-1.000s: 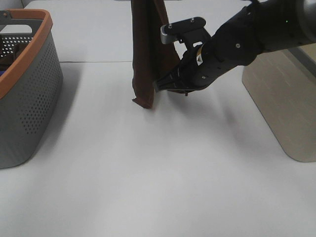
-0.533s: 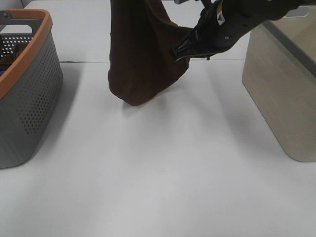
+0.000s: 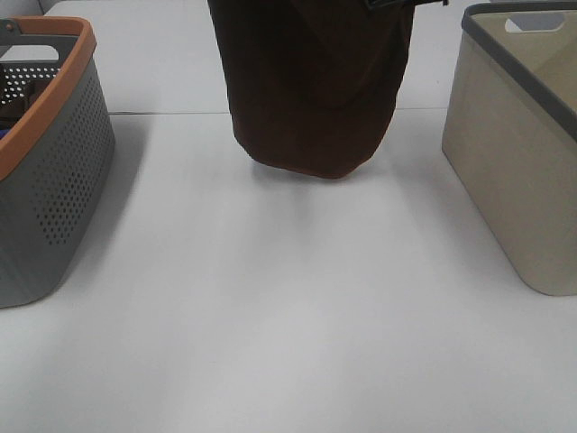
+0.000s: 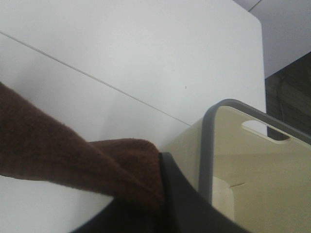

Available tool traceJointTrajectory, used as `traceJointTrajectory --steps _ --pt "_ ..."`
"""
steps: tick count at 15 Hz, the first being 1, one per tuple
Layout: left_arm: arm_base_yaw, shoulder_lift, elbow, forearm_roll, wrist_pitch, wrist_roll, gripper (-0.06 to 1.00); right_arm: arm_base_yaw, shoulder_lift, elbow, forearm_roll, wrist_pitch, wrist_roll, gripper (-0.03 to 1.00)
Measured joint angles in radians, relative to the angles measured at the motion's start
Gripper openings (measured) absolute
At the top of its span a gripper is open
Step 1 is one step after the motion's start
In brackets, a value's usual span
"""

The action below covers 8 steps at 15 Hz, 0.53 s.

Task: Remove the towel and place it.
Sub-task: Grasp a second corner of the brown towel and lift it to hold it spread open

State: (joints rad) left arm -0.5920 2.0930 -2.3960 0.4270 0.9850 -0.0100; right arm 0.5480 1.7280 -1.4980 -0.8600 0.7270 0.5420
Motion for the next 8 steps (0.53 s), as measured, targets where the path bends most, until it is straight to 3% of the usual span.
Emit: traceJointTrajectory --steps 2,4,8 --pt "0.000 0.000 0.000 0.046 0.119 -0.080 0.00 -0.038 0.000 -0.034 -0.057 0.003 0.039 0.00" --pt "0.002 0.000 0.000 0.052 0.161 -0.121 0.00 -0.080 0.000 -0.037 -0.051 -0.038 0.049 0.00" --pt "0.061 0.000 0.000 -0.046 0.185 -0.244 0.00 -0.123 0.000 -0.037 0.006 -0.154 0.052 0.00"
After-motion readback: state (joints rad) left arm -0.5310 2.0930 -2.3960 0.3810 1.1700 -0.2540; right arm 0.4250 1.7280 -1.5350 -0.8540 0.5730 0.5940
